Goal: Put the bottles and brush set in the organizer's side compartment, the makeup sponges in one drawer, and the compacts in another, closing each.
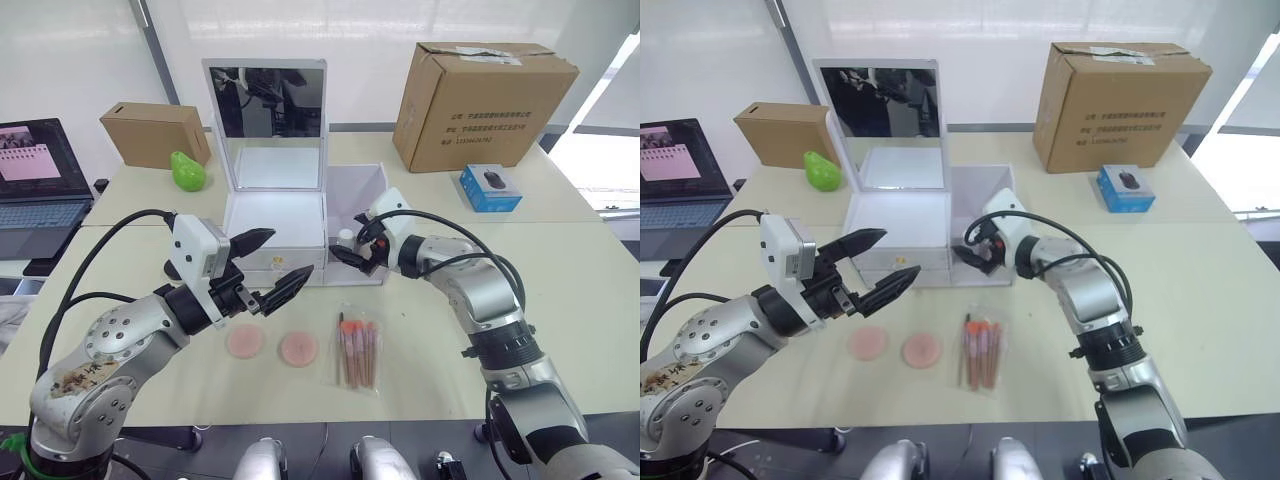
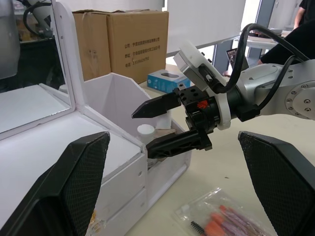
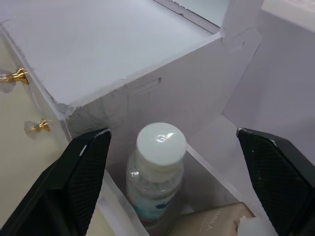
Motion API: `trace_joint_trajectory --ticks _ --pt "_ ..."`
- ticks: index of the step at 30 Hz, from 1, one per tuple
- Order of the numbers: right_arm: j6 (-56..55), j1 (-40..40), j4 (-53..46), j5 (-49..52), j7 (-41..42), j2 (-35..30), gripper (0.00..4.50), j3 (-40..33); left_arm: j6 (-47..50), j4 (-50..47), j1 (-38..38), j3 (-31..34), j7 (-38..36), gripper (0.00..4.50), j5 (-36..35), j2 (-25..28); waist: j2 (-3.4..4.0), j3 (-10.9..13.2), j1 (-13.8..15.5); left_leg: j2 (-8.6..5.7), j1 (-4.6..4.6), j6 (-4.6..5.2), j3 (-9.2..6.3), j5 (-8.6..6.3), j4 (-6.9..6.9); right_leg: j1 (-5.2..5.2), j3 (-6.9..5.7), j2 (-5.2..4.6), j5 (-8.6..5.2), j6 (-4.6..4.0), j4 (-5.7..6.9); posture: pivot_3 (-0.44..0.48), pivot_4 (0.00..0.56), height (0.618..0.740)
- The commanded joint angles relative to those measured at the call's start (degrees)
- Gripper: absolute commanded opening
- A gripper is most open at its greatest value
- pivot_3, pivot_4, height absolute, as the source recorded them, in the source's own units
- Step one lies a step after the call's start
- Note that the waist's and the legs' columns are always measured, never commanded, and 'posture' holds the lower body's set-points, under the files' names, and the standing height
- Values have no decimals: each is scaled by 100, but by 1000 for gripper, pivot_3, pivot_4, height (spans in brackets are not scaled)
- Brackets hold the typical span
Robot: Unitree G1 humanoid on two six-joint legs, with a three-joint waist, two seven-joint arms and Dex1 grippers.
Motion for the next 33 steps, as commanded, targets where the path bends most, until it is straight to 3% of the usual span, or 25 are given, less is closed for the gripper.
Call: trace_joint_trajectory --ticks 1,6,10,13,19,23,27,33 --pt "232 -350 -929 363 246 -198 4440 -397 -49 -12 -88 216 -57 4500 -101 106 2 1 3 0 -2 0 0 0 -1 -2 0 0 0 0 0 0 150 740" --pt "1042 -294 -1943 1359 666 -775 4440 -1260 -176 695 173 964 -911 4500 -400 555 2 2 16 2 0 0 -2 0 -3 -1 -5 -1 -2 -1 0 0 150 740" --pt "1830 196 -2314 2685 965 -1403 4440 -2740 -444 2108 703 1909 -2056 4500 -52 1317 -2 4 76 1 4 0 2 0 -4 1 -8 -6 -5 -7 -3 0 150 740" --pt "1774 914 -2367 2889 1256 -1971 4440 -3316 -697 2976 1016 2258 -2708 4500 253 1740 -4 5 117 -1 3 -1 8 -1 -7 -2 -13 -17 -12 -15 -11 0 150 740" --pt "472 3545 -1532 2248 2273 -2662 4440 -4726 -1934 5442 1266 2584 -3653 4500 1353 2353 -6 4 131 13 7 -1 19 -1 -37 6 -20 -28 -30 -51 -51 0 150 740" --pt "-511 4479 -786 1659 2434 -2686 4440 -4898 -2570 6617 1105 2482 -3954 4500 1825 2529 -6 4 106 15 11 -2 25 -2 -39 5 -18 -31 -37 -39 -54 0 150 740" --pt "-942 4597 -550 1608 2361 -2558 4440 -4818 -2859 7198 789 2397 -4115 4500 2014 2584 -6 4 80 31 12 -3 22 -2 -44 -3 -14 -29 -36 -15 -52 0 150 740" --pt "-1097 4531 -626 1676 2232 -2466 4440 -4626 -2897 7247 586 2333 -4218 4500 2096 2539 -6 3 91 51 12 -3 43 -2 -45 -3 -15 -19 -2 -23 -53 0 150 740"
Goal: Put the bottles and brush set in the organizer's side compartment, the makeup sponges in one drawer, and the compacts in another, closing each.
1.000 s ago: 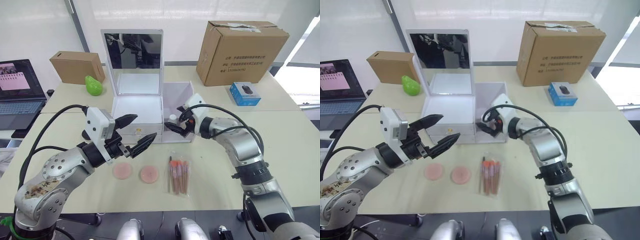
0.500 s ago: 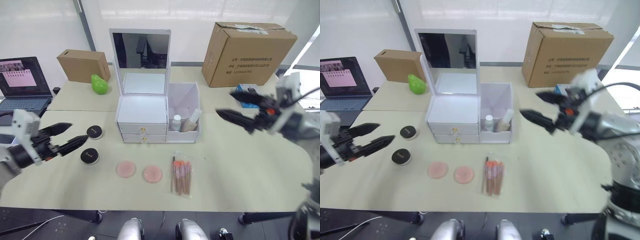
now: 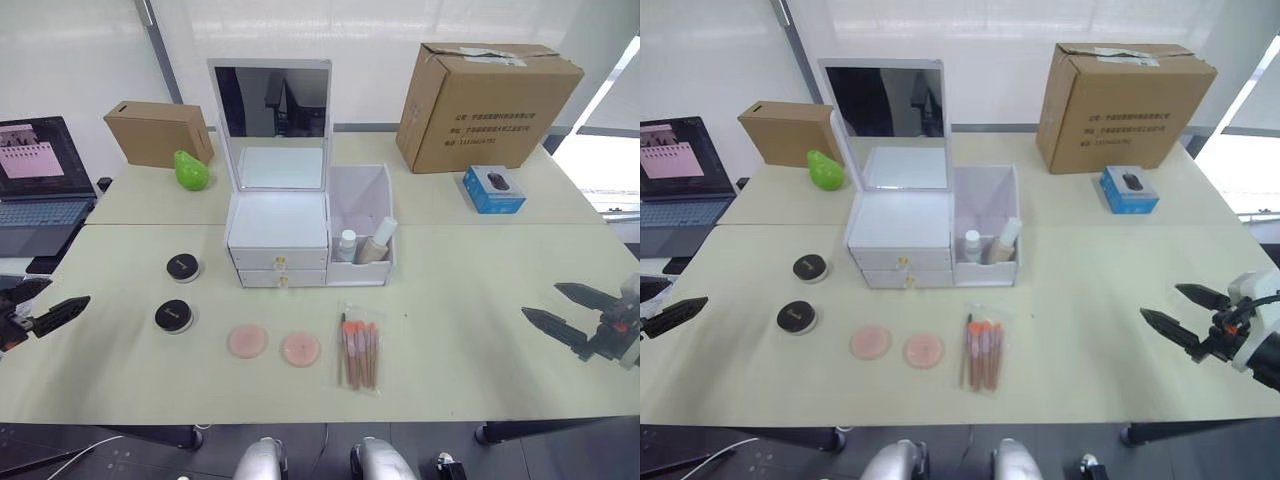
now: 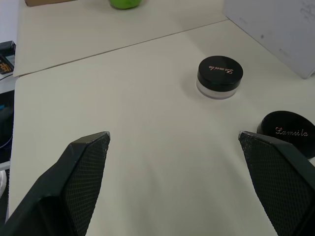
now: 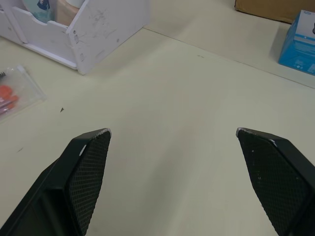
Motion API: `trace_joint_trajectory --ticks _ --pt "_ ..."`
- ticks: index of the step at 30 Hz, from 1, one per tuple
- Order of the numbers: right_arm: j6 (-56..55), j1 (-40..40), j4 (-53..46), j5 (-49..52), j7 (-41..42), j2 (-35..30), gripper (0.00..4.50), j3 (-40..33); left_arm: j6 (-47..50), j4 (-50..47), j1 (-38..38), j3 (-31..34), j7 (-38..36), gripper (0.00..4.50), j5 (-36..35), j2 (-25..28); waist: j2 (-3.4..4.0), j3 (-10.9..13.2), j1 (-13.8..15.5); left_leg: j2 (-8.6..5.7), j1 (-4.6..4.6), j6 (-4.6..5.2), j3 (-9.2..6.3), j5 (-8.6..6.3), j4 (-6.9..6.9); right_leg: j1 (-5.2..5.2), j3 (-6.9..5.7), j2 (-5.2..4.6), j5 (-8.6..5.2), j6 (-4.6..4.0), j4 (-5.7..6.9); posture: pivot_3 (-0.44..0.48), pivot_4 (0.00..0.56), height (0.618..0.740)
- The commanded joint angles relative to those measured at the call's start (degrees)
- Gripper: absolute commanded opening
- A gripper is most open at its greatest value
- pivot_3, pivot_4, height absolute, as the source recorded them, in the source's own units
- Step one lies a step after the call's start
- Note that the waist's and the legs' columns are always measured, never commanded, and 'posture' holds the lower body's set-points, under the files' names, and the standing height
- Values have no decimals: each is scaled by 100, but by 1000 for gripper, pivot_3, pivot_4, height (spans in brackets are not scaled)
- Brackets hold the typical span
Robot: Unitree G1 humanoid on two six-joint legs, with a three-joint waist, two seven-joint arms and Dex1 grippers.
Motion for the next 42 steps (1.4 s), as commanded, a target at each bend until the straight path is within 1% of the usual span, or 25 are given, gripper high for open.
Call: trace_joint_trajectory --ticks 1,6,9,14,15,19,21,22,24,25,26,28,31,33,34,36,38,40,42 --pt "-118 -85 -190 116 -72 -1 4440 -15 -89 -79 -82 35 -55 4500 49 111 0 0 1 2 0 0 4 0 0 0 0 1 0 0 0 0 150 740" --pt "-46 -231 -289 181 -165 -25 4440 103 -2 -248 -61 73 -40 4500 -8 46 0 0 3 8 0 0 14 0 0 0 -1 3 1 -1 0 0 150 740" --pt "35 -295 -411 213 -236 -49 4440 170 107 -510 -3 120 -30 4500 -100 -19 1 0 4 8 0 0 16 0 1 -1 -1 3 1 -1 1 0 150 740" --pt "510 -352 -968 452 -314 -100 4440 347 486 -1354 69 44 45 4500 -327 -278 1 -1 22 11 -1 0 21 0 3 2 -3 2 2 0 3 0 150 740" --pt "780 -384 -1155 613 -362 -134 4440 415 593 -1721 130 -69 66 4500 -368 -371 1 -1 20 13 -1 0 22 0 4 3 -3 2 3 1 3 0 150 740" --pt "1968 -626 -1790 1356 -519 -347 4440 777 1117 -3269 194 -718 264 4500 -664 -849 3 -1 25 23 -3 0 26 0 9 8 1 1 5 4 3 0 150 740" --pt "2722 -886 -2002 1814 -680 -444 4440 1068 1360 -4030 151 -1211 411 4500 -822 -1155 3 -1 22 31 -5 0 27 0 11 8 3 3 8 7 2 0 150 740" --pt "2967 -995 -2039 1954 -748 -475 4440 1166 1446 -4259 129 -1373 468 4500 -855 -1255 1 -2 22 31 -6 1 27 1 13 9 4 4 8 7 2 0 150 740" --pt "4049 -1510 -1922 2371 -1153 -416 4440 1632 1541 -4837 -60 -2134 641 4500 -832 -1696 -2 -4 17 31 -9 1 26 1 18 9 4 12 8 8 0 0 150 740" --pt "4416 -1696 -1851 2506 -1307 -378 4440 1768 1579 -5001 -132 -2376 697 4500 -818 -1841 -3 -4 16 30 -8 1 26 1 21 12 6 13 9 8 1 0 150 740" --pt "4937 -1962 -1662 2667 -1552 -207 4440 1907 1600 -5146 -289 -2728 825 4500 -762 -2115 -4 -4 18 28 -11 2 26 1 22 11 7 13 11 9 1 0 150 740" --pt "5581 -2278 -1396 2844 -1872 19 4440 2015 1654 -5246 -490 -3118 972 4500 -684 -2426 -8 -6 25 13 -16 2 29 2 34 13 5 20 13 11 0 0 150 740" --pt "6481 -2527 -1028 3036 -2121 340 4500 2094 1463 -5006 -914 -3833 1051 3980 -317 -2905 -4 -8 41 1 -25 4 23 2 38 10 3 20 12 14 2 0 150 740" --pt "6896 -2747 -549 3096 -2382 596 4500 2035 1387 -4819 -1143 -4220 936 3482 -147 -3097 -4 -8 28 -3 -27 4 15 2 45 12 2 24 13 16 1 0 150 740" --pt "6965 -2802 -370 3148 -2502 643 4500 2067 1392 -4732 -1225 -4342 902 3165 -111 -3168 -3 -8 21 -7 -27 4 13 2 48 12 5 24 14 17 2 0 150 740" --pt "6989 -2854 0 3356 -2744 679 4500 2172 1328 -4539 -1373 -4648 797 2708 32 -3294 -3 -8 19 -29 -29 5 -5 3 48 12 10 23 15 21 2 0 150 740" --pt "6989 -2907 294 3605 -2936 699 4500 2237 1278 -4376 -1473 -4885 718 2076 171 -3373 -3 -9 19 -44 -29 6 -28 2 48 13 11 22 15 24 2 0 150 740" --pt "6989 -2957 535 3889 -3138 708 4500 2290 1183 -4181 -1563 -5086 706 1558 362 -3449 -2 -9 17 -48 -32 7 -34 2 49 12 11 22 14 26 2 0 150 740" --pt "6989 -3025 913 4258 -3509 815 4500 2336 1097 -3892 -1715 -5382 721 939 712 -3498 -3 -9 12 -51 -34 8 -39 2 51 13 11 23 15 28 3 0 150 740"
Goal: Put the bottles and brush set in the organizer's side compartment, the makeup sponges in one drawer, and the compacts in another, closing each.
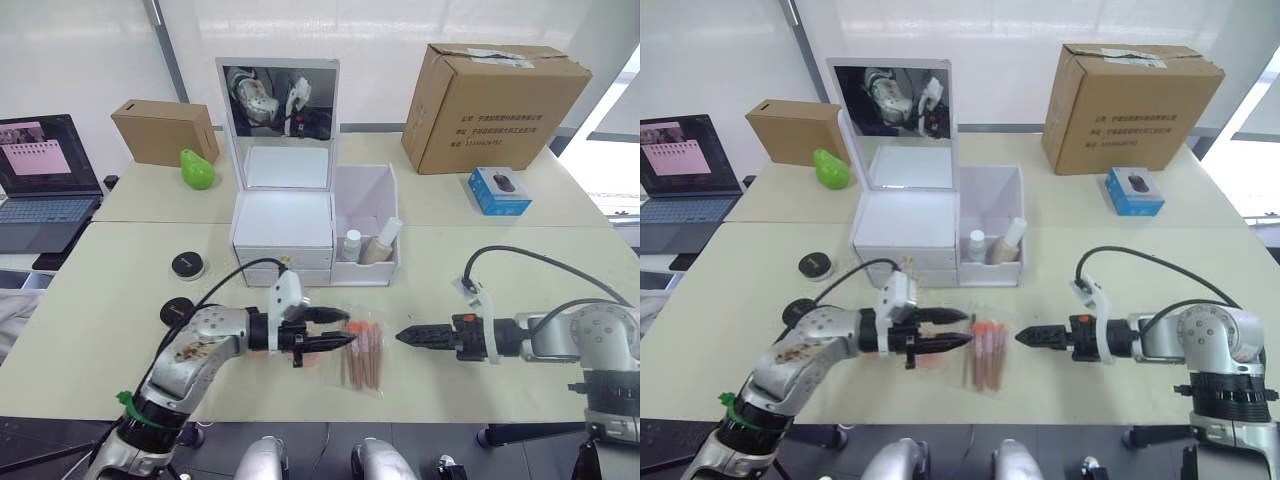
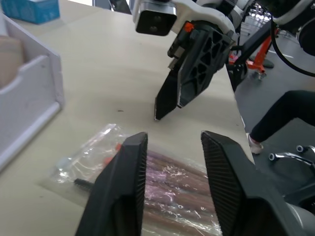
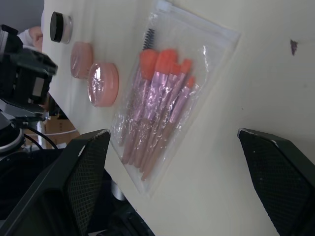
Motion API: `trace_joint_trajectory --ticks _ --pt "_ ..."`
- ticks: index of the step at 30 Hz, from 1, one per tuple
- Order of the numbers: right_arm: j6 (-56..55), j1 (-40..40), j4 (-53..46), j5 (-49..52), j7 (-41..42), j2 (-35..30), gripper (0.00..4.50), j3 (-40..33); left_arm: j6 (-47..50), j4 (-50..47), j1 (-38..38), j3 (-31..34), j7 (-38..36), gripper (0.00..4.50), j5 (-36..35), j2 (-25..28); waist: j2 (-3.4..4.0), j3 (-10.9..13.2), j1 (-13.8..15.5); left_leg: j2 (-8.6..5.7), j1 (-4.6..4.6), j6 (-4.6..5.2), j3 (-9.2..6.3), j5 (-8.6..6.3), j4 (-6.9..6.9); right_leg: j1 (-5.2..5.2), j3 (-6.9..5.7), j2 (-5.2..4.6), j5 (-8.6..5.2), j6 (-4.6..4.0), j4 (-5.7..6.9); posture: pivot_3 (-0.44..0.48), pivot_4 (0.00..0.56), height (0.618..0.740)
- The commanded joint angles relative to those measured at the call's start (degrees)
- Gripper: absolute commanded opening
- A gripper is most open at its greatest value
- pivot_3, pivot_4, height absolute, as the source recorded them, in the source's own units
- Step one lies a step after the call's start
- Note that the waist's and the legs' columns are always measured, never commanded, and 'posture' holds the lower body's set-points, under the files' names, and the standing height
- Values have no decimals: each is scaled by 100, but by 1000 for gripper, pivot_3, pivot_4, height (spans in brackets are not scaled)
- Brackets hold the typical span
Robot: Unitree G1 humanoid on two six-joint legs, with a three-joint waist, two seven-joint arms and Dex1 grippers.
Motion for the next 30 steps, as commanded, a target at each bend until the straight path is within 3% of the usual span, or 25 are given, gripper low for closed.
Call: trace_joint_trajectory --ticks 1,3,7,15,18,28,30 --pt "59 -164 435 754 -529 119 4500 74 -257 321 -264 -395 -15 677 516 -88 1 0 -4 -2 -1 0 -2 0 2 0 0 1 1 1 0 0 150 740" --pt "59 -154 629 1095 -873 228 4500 166 -311 602 -432 -546 123 77 823 -167 0 0 -6 -3 -1 0 -6 0 3 2 0 2 1 2 0 0 150 740" --pt "59 -318 980 1499 -1540 606 4500 191 -325 719 -522 -682 43 35 1088 -113 -1 -2 -41 -2 -2 1 -15 0 3 2 1 8 1 2 0 0 150 740" --pt "59 -502 1172 1182 -2311 1434 4500 79 -417 739 -443 -685 -42 35 1280 -47 1 -23 -163 6 6 15 -26 -8 0 4 9 26 1 2 3 0 150 740" --pt "59 -450 1047 992 -2364 1471 3942 112 -429 749 -458 -650 -51 0 1308 -33 3 -32 -174 7 6 15 -27 -9 0 4 9 27 0 2 3 0 150 740" --pt "59 -366 876 464 -2203 1565 531 5 -468 756 -441 -516 -88 0 1287 34 5 -33 -167 6 2 16 -26 -10 0 2 7 25 0 3 2 0 150 740" --pt "59 -348 854 397 -2163 1586 24 -28 -476 745 -424 -476 -103 0 1248 37 -10 -45 -166 7 4 17 -27 -10 -1 2 7 26 -1 3 2 0 150 740"
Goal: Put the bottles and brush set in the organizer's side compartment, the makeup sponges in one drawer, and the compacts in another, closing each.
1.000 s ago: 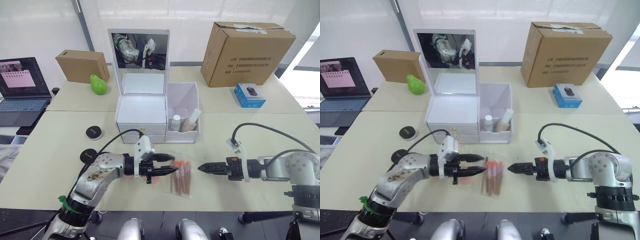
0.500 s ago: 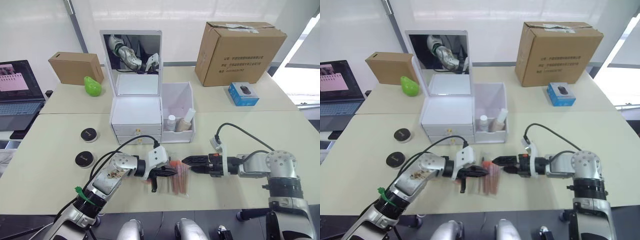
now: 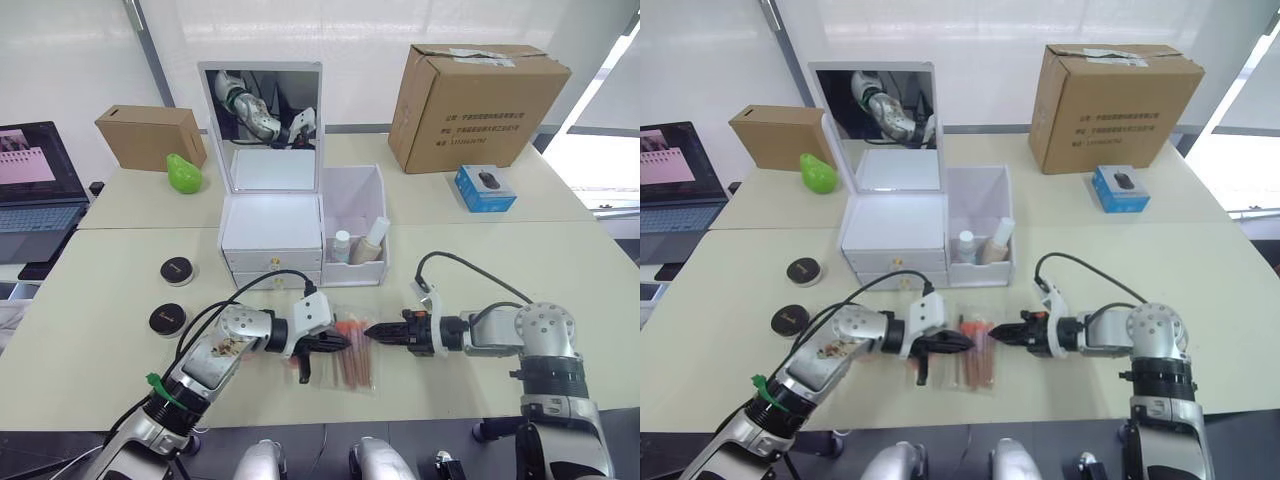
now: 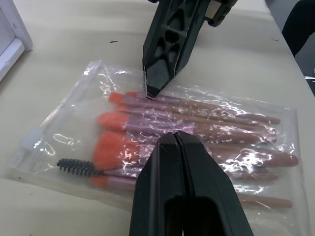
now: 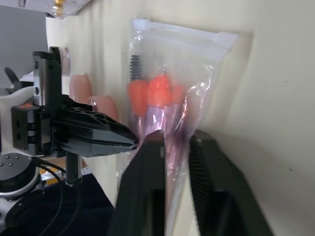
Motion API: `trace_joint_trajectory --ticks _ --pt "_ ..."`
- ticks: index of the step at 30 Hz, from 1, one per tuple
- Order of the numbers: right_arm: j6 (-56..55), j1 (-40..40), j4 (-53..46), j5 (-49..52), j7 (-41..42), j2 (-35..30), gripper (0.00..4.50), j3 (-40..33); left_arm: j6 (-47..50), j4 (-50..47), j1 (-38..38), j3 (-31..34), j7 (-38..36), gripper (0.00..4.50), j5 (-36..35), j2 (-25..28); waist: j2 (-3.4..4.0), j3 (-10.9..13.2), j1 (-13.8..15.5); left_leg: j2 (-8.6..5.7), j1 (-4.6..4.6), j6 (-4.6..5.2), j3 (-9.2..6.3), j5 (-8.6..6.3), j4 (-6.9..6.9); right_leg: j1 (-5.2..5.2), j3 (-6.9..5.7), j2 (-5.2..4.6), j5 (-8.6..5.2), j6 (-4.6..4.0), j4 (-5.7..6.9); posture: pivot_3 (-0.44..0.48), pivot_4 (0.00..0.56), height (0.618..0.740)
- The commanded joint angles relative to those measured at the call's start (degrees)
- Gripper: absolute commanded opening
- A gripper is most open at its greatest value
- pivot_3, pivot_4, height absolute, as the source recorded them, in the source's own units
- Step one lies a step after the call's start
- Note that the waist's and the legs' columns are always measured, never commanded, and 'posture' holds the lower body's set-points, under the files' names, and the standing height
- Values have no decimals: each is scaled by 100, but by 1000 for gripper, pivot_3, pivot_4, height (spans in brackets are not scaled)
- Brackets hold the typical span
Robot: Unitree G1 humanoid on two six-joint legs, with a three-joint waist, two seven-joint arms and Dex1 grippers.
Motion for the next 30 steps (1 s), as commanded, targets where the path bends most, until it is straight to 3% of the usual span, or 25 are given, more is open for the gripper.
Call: trace_joint_trajectory --ticks 1,7,14,21,26,30 --pt "65 154 11 -217 32 93 24 43 -94 -87 18 172 -55 0 -95 0 -14 -10 2 0 1 0 -1 0 0 1 -1 0 0 0 0 0 150 740" --pt "65 136 -33 -241 144 75 24 -160 500 -618 150 715 -251 0 -959 -31 -22 -16 2 1 -2 0 -1 0 1 0 -2 -2 0 0 -1 0 150 740" --pt "65 92 -895 326 790 -474 0 -341 1839 -2007 649 2430 -246 2178 -2934 712 -2 -4 9 -3 -16 0 -7 0 1 -11 -3 -11 -4 8 -2 0 150 740" --pt "-113 -74 -1927 498 1490 -1018 0 -380 2339 -2566 1286 3262 121 4411 -3631 1251 -1 -2 42 -4 -12 0 -10 0 2 -6 -5 -14 -25 43 -4 0 150 740" --pt "-975 -384 -2597 287 2732 -1655 0 -492 2369 -2747 1553 3583 605 4481 -3820 1185 1 0 66 -8 -13 0 -8 0 2 -7 -5 -20 -25 43 -7 0 150 740" --pt "-2231 -832 -2501 -317 3513 -1903 0 -609 2312 -2842 1695 3837 1038 4481 -4038 989 -1 1 96 -8 -12 -1 -7 -1 2 -7 -5 -20 -25 43 -8 0 150 740"
